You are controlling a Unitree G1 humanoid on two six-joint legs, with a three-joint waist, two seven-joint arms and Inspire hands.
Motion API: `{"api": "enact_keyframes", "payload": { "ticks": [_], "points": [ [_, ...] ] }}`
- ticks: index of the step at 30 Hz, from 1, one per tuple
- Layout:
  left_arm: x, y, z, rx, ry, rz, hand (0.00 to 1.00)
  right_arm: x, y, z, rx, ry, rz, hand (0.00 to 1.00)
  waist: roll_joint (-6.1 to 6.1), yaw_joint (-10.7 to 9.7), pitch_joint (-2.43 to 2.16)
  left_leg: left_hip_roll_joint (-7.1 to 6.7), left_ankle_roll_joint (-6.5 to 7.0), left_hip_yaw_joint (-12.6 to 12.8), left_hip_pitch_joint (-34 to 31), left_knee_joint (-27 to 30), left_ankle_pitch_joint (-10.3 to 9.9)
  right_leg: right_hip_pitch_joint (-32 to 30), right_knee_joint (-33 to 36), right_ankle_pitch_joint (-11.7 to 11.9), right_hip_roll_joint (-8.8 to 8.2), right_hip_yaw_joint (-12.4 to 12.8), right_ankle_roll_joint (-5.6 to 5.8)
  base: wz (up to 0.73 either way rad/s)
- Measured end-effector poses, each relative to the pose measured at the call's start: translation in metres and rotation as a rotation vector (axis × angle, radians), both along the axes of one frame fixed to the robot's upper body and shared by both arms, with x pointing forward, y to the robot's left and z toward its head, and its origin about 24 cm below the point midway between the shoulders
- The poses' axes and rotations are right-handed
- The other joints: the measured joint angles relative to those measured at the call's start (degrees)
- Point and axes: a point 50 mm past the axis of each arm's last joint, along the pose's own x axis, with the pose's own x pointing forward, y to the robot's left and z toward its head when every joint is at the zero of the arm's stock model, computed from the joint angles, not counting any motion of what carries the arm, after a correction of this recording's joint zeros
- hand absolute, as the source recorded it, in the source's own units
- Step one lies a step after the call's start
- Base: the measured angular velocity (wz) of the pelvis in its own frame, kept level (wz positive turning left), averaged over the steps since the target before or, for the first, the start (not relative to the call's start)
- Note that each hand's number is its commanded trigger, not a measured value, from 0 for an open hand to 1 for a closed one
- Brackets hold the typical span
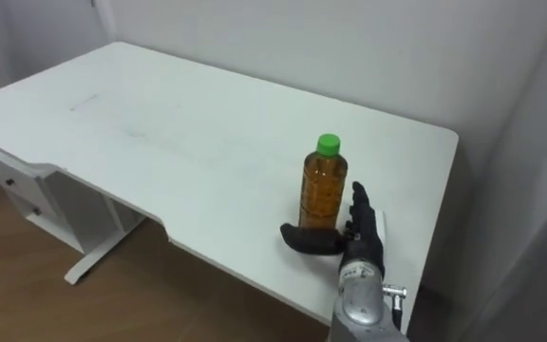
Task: Put the bottle in the upper fridge
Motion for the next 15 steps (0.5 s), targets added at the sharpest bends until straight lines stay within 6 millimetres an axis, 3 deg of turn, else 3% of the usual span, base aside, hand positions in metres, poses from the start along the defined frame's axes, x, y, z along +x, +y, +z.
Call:
{"api": "enact_keyframes", "payload": {
  "ticks": [11,15],
  "points": [
    [0.0003,-0.0022,-0.0005,-0.023,-0.002,-0.017,0.0,0.0035,-0.0025,0.0073,0.009,-0.02,-0.004,0.0,-0.24,-0.1,0.0,-0.19,-0.09,-0.9,-1.2,-0.6,0.6,-1.2,0.0,0.0,0.03,0.0,-0.04,0.03],
    [-0.0002,-0.0023,-0.0007,-0.026,-0.001,-0.018,0.0,0.0038,-0.0026,0.0079,0.01,-0.022,-0.005,0.0,-0.62,-0.1,0.21,-0.19,-0.07,-1.0,-1.4,-0.6,0.6,-1.3,0.0,0.0,0.04,0.0,-0.07,0.0]
  ]
}}
